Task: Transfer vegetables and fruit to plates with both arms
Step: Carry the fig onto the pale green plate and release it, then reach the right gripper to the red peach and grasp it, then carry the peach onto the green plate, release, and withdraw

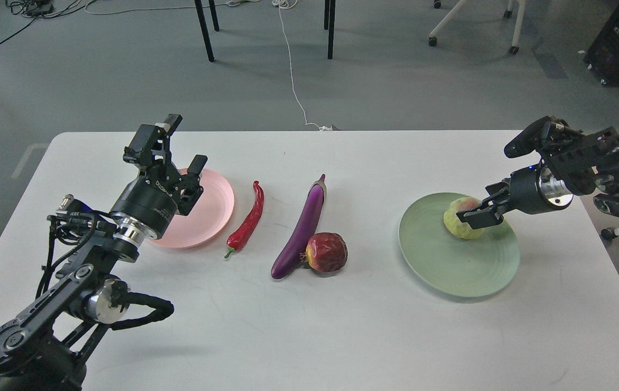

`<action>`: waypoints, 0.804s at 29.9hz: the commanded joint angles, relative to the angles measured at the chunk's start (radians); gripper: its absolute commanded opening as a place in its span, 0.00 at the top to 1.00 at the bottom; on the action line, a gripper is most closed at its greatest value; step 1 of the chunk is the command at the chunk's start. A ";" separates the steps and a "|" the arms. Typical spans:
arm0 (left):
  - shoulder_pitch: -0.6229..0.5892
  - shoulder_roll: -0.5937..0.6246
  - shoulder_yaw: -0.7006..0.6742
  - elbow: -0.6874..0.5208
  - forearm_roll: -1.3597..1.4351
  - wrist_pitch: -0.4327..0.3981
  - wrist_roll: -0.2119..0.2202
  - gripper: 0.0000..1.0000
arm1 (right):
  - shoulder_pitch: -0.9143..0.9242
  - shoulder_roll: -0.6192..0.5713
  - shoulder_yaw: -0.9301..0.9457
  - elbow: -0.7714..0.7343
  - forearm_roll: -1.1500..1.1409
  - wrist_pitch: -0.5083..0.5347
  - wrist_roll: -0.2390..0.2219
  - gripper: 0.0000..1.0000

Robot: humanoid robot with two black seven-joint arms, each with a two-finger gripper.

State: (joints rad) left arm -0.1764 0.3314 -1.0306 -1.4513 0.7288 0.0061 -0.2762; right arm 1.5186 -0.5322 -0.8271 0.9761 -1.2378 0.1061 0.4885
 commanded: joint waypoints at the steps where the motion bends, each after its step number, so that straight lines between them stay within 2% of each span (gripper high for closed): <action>1: 0.000 0.001 0.001 0.000 0.000 0.000 0.000 0.02 | 0.050 0.012 0.049 0.102 0.076 0.007 0.000 0.04; 6: 0.000 0.008 0.001 -0.003 0.001 -0.001 0.000 0.02 | 0.084 0.119 0.046 0.176 0.204 0.009 0.000 0.04; 15: 0.002 0.011 0.003 -0.004 0.001 0.000 0.000 0.02 | 0.069 0.379 -0.020 0.110 0.264 -0.005 0.000 0.04; 20: 0.002 0.011 0.001 -0.004 0.001 0.000 0.000 0.02 | 0.031 0.463 -0.021 0.029 0.267 -0.009 0.000 0.04; 24: 0.002 0.014 0.001 -0.004 0.001 0.000 0.000 0.02 | 0.005 0.506 -0.026 0.010 0.268 -0.054 0.000 0.06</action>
State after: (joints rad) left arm -0.1750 0.3444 -1.0283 -1.4562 0.7302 0.0061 -0.2762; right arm 1.5394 -0.0551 -0.8492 0.9985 -0.9709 0.0810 0.4887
